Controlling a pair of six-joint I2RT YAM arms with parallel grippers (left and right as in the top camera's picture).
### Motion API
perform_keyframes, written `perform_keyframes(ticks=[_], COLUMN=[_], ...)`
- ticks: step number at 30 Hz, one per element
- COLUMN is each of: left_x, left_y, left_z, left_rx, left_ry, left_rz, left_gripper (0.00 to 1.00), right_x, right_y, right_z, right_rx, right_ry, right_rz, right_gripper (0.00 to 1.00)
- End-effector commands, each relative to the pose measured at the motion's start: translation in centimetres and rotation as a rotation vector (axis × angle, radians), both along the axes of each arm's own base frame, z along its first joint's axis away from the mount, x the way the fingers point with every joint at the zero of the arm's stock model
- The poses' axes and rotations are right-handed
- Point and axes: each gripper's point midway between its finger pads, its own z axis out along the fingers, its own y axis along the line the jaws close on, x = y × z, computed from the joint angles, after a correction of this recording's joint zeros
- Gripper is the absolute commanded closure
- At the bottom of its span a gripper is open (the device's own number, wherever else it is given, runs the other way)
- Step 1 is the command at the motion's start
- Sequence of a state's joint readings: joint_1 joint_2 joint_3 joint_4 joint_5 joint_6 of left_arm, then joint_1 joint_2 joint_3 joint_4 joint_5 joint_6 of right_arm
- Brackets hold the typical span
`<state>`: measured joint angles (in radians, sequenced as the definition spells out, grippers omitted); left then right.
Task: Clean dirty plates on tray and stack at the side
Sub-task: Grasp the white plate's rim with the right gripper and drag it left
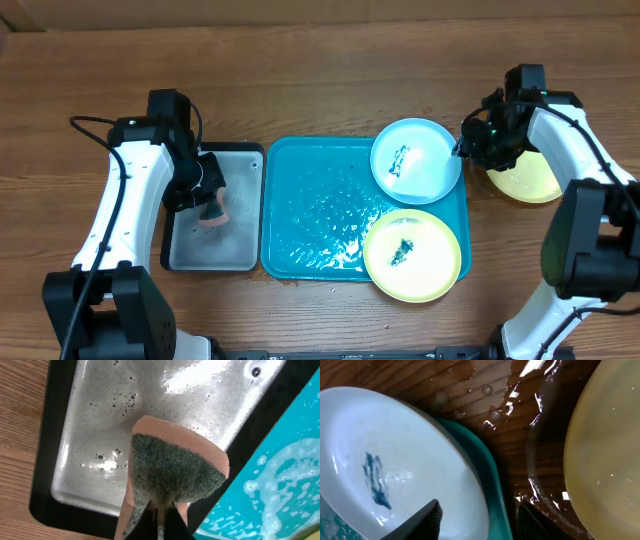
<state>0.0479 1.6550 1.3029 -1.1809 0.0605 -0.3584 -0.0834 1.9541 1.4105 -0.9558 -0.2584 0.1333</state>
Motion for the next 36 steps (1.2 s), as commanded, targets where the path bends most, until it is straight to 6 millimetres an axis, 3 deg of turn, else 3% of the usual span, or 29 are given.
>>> perform_keyframes(ticks=[1,12,16,22,23,25,27,32,36], left_x=[-0.1,-0.1,-0.1,-0.3,-0.3,-0.3,-0.4,-0.3,-0.3], left_y=[-0.1,-0.1,-0.1,-0.1,-0.1,-0.1,-0.1,-0.1,-0.1], left_z=[0.6,0.6,0.6,0.6,0.6,0.6,0.5,0.6,0.6], left_rx=[-0.01,-0.009,-0.009,-0.01,-0.009,-0.01,-0.01,-0.01,-0.01], left_ry=[-0.021,-0.02,-0.02,-0.011,-0.01,-0.011,-0.01,-0.011,-0.011], left_rz=[-0.02,-0.021,-0.021,-0.022,-0.025,-0.029,-0.029,-0.029,-0.029], left_gripper=[0.96,0.96,0.96,0.96,0.96,0.96,0.96,0.96,0.96], right_x=[0.0,0.8,0.9,0.6,0.5,0.1,-0.1,-0.6,-0.6], right_y=[0.5,3.7,5.4,6.3,6.5,6.7,7.1,8.8,10.9], right_z=[-0.7,-2.2,-2.2,-2.4,-2.4,-2.5,-2.5,-2.5,-2.5], right_rx=[0.018,0.109,0.106,0.072,0.072,0.078,0.081,0.082,0.081], right_ry=[0.008,0.004,-0.012,-0.004,0.001,0.024,0.036,0.048,0.035], right_rz=[0.014,0.07,0.113,0.143,0.14,0.12,0.115,0.131,0.164], right_gripper=[0.49,0.57,0.67,0.93,0.93,0.72,0.61,0.62,0.68])
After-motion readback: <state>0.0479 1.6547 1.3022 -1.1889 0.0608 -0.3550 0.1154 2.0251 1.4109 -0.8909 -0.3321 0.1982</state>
